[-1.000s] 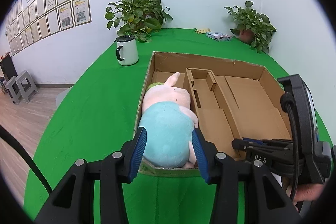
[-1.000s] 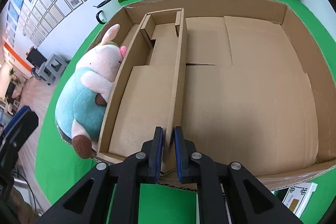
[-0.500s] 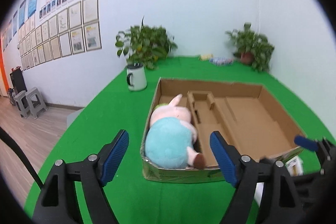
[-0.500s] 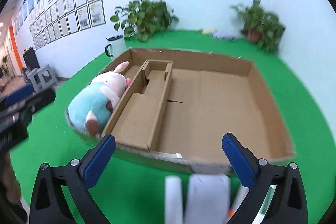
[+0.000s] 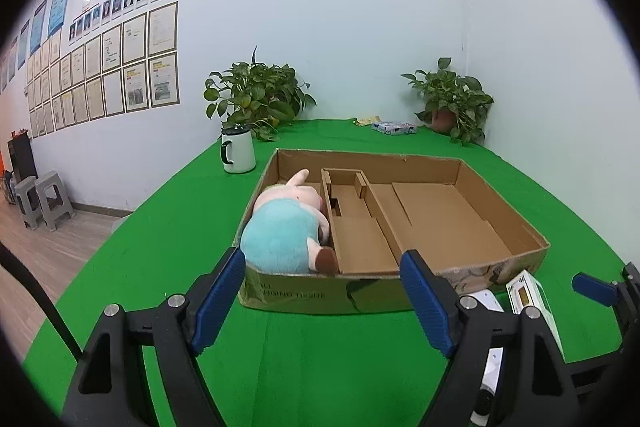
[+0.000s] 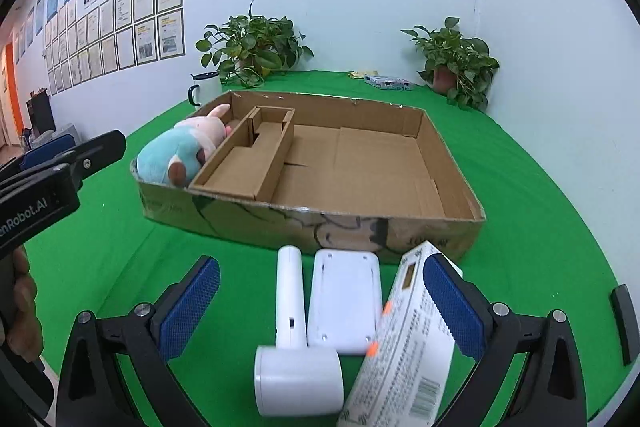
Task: Organize objects
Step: 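Open both grippers and withdraw them from the box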
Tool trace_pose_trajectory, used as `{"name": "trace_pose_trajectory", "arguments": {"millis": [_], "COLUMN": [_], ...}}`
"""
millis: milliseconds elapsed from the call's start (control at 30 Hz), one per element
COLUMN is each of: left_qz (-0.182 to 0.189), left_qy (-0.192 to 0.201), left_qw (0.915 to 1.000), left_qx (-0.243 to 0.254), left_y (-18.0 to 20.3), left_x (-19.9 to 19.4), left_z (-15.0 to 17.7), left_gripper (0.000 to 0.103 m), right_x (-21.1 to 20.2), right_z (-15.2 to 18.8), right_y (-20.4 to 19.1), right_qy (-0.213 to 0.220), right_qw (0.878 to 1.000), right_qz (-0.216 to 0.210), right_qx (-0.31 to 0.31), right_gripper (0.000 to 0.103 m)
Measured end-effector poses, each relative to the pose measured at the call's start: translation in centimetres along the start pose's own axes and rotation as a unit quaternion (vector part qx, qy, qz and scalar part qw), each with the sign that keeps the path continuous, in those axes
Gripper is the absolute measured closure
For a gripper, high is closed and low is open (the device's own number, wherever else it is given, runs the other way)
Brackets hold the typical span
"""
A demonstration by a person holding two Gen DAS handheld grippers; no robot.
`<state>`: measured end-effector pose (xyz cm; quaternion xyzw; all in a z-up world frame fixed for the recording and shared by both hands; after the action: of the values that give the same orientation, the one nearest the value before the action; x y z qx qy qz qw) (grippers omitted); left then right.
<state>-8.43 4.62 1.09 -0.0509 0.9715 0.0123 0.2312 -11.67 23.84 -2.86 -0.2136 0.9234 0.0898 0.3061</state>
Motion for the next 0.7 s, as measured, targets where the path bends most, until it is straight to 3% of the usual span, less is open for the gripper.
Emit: {"name": "trace_pose_trajectory", "arguments": {"millis": [467, 633, 700], "left_qz": [0.022, 0.018, 0.037], "left_qy": [-0.028, -0.044, -0.064], "left_qw": [0.9993, 0.9989, 0.9973], "left_qx": [-0.012, 0.004, -0.003], "left_y": [0.0, 0.2, -0.1], "left_x": [-0.4, -0.1, 0.2], "left_z": [1.4, 2.5, 3.4], "left_gripper": [0.024, 0.023, 0.023], "right_x": [0.0, -1.5, -2.2], "right_z": [1.0, 2.0, 3.5], "right_y": [0.2, -0.9, -1.9], "right_qy": [0.001, 0.031, 0.03], "right_qw": [1.0, 0.997, 0.991], "right_qz": [-0.015, -0.075, -0.129], "right_qx": [0.005, -0.01, -0.024], "right_gripper": [0.001, 0.001, 0.001]}}
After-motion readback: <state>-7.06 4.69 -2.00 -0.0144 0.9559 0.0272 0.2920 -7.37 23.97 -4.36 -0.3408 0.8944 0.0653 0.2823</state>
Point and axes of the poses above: each gripper's, at about its wrist camera, not at the fingertips, and x roughly the way its jaws point, y to its right, z to its underside, the point moved 5 cm from there along x, roughly the way its jaws point, and after that the axes turned 3 degrees about -z, right-handed, at the moved point
